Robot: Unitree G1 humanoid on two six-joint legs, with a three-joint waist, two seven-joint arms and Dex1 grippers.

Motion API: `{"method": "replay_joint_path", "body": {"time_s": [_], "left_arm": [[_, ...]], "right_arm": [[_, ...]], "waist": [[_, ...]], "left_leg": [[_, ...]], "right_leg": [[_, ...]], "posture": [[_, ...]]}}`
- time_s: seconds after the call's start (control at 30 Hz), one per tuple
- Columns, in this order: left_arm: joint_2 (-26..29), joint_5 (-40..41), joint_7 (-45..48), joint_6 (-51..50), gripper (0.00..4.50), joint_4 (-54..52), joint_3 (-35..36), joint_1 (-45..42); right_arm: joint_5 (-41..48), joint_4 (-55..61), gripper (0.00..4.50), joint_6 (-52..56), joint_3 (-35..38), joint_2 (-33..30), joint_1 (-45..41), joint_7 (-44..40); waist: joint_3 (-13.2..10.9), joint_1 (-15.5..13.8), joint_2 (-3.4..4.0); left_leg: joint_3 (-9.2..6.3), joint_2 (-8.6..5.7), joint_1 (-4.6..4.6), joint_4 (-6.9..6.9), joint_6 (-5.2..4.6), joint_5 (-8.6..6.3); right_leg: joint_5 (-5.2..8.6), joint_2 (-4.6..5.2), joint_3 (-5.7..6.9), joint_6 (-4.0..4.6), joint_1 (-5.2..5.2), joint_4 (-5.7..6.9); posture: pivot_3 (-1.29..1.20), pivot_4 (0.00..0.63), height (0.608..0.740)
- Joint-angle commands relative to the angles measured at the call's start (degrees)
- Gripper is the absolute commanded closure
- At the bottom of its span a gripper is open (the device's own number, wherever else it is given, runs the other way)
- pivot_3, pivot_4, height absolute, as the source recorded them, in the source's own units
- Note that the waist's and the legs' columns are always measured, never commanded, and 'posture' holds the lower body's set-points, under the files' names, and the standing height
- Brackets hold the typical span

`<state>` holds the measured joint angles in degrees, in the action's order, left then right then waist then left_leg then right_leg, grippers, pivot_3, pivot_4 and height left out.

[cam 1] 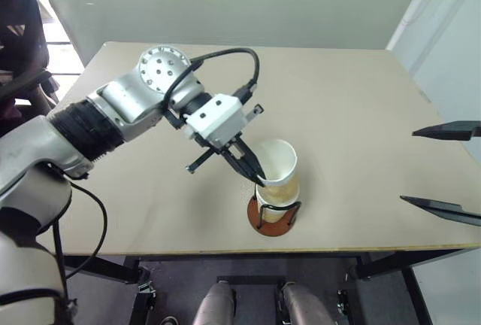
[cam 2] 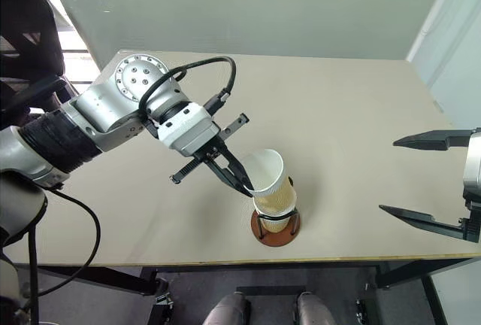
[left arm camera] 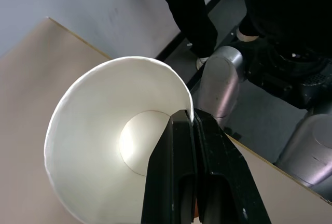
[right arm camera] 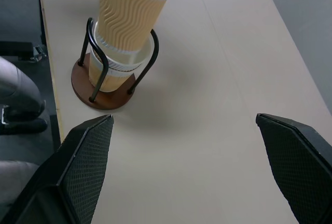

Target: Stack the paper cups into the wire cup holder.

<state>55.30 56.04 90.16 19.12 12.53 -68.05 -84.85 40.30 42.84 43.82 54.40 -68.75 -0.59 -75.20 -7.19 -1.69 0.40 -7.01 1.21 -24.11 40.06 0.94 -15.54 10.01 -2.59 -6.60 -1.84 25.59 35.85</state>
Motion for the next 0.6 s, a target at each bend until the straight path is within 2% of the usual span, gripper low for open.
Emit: {"method": "replay_joint_path", "body": {"time_s": [0.03, 0.6], "left_arm": [[-0.3, -0.63, 2.34, 2.23, 4.47, 1.17, -0.27, -1.59], [-3.1, -2.23, 2.34, 1.6, 4.47, 3.32, 0.93, -0.96]], "right_arm": [[0.64, 0.15, 0.0, 0.22, 2.78, -0.66, -0.23, 0.77], [0.38, 0.06, 0.0, 0.02, 3.28, -0.87, 0.94, 0.17]], "waist": [[0.0, -0.02, 0.0], [0.0, -0.04, 0.0]], "left_leg": [[-0.02, -0.01, 0.0, 0.0, -0.01, -0.01], [-0.02, -0.1, -0.03, 0.0, -0.04, -0.06]], "right_leg": [[0.02, 0.02, -0.01, -0.01, 0.0, 0.0], [0.1, 0.05, -0.01, -0.08, -0.01, 0.0]], "posture": [[0.0, 0.15, 0.74], [0.0, 0.15, 0.74]]}}
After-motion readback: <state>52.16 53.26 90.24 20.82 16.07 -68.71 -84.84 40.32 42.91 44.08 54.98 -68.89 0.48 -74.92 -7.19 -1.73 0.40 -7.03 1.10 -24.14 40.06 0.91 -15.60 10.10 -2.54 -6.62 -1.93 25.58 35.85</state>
